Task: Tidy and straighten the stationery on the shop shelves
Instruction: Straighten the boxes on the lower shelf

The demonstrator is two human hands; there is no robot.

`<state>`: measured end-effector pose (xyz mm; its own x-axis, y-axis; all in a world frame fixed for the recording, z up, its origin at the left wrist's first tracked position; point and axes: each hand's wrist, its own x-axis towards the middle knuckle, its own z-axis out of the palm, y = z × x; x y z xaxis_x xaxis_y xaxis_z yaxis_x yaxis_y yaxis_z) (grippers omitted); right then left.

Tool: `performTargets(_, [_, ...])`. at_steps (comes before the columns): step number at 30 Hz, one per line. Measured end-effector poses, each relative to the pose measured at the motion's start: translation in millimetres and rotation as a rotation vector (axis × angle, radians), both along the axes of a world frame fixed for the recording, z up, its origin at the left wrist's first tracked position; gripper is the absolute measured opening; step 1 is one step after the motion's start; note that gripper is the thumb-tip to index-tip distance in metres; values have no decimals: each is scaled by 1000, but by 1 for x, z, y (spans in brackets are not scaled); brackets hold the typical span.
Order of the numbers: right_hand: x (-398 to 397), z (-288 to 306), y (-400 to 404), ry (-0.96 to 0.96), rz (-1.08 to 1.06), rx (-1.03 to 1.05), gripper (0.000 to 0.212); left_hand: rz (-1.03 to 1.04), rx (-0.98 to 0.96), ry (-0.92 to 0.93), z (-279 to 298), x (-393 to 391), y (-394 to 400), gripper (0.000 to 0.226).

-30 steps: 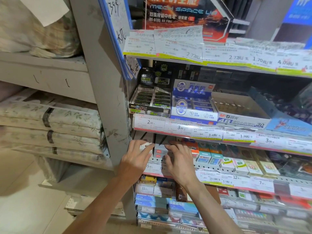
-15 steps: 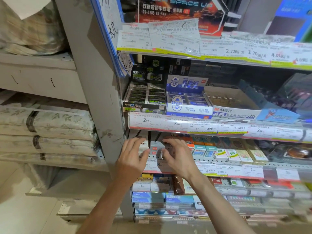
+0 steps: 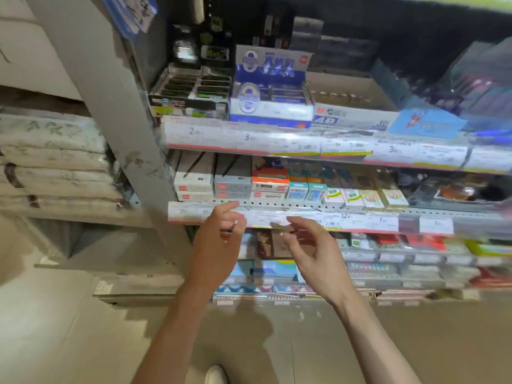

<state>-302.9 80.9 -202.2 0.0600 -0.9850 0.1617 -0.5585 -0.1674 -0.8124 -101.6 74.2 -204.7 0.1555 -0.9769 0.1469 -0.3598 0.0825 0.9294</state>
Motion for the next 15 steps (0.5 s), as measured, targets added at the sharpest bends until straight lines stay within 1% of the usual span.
performTargets(2, [-32, -3, 14, -90, -45, 56, 25, -8, -3, -20, -2, -28, 14, 23])
performTargets(5, [-87, -8, 32, -125, -93, 70, 24, -40, 20, -35, 0, -80, 28, 21])
performTargets(8, [-150, -10, 51, -197, -136, 90, 22, -91, 50, 25, 3, -145, 37, 21])
performTargets(12, [-231, -9, 70, -274, -218, 83, 19, -193, 55, 91, 8, -237, 45, 30])
performTargets(15, [-289, -9, 81, -308, -292, 87, 17, -220, 71, 100, 11, -295, 44, 15])
